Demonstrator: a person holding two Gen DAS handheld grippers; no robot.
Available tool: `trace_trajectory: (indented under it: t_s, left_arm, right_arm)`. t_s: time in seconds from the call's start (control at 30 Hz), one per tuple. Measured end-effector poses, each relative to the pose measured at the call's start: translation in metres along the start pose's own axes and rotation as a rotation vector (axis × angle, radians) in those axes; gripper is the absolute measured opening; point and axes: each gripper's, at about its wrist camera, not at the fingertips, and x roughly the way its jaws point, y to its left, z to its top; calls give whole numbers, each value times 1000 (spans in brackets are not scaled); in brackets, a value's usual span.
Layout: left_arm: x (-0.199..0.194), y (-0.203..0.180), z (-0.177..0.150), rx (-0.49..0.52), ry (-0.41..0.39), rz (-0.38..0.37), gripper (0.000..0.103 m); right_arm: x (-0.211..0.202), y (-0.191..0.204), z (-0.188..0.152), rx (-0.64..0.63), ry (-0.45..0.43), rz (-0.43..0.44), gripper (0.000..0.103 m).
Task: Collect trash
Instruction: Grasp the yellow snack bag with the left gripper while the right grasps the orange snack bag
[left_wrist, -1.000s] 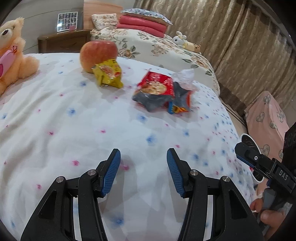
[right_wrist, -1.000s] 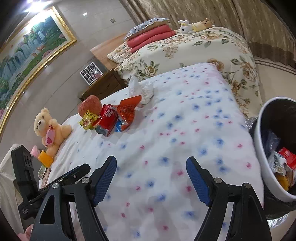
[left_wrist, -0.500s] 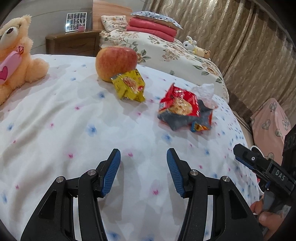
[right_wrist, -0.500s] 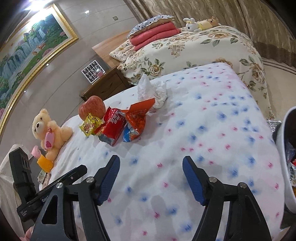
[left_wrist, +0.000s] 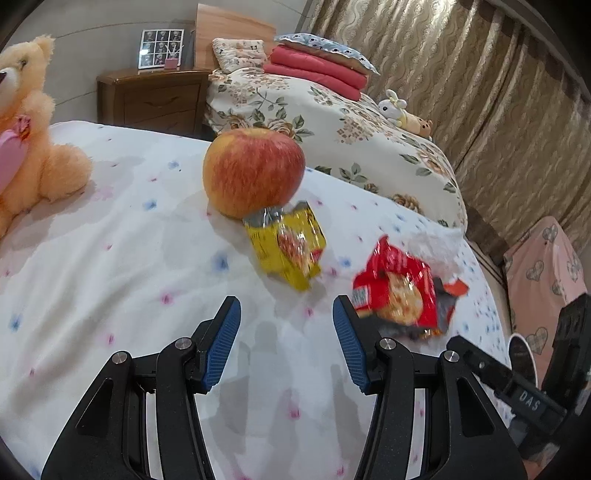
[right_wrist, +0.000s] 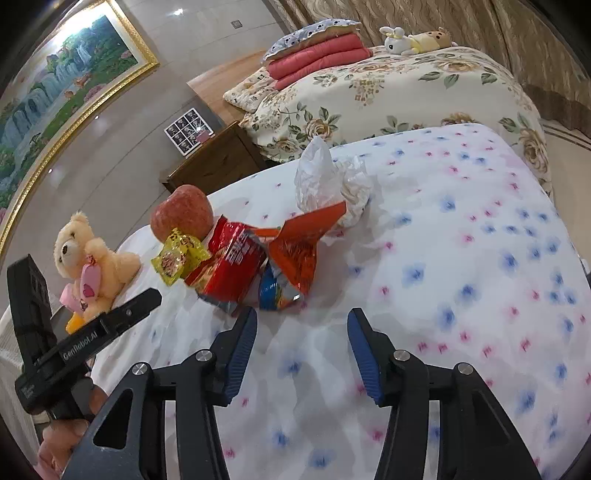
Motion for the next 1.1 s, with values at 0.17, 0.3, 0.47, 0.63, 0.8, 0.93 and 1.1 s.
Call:
trace_trajectory:
  t_s: [0.17, 0.3, 0.47, 0.63, 0.8, 0.93, 1.1]
  left_arm:
    - [18, 1, 14, 13, 0, 9, 52]
    - [29, 1, 18, 29, 0, 13, 52]
    - [31, 0, 15, 52, 6, -3, 29]
    - [15, 0, 9, 52, -16, 2, 27]
    - [-8, 5, -9, 18, -24, -3, 27]
    - [-25, 2, -33, -5, -9, -32, 27]
    - [-40, -17, -61, 13, 19, -77, 27]
  right_arm:
    - [12, 0, 7, 0, 11, -5, 45]
    - [22, 3, 12, -7, 26, -9, 33]
    - [25, 2, 12, -7, 27, -3, 11]
    - [15, -1, 9, 4, 11, 11, 7]
    - [-1, -2, -4, 3, 12, 20, 7]
    - [-18, -6, -13, 3, 5, 26, 7]
    - [-40, -13, -27, 7, -10, 21, 7]
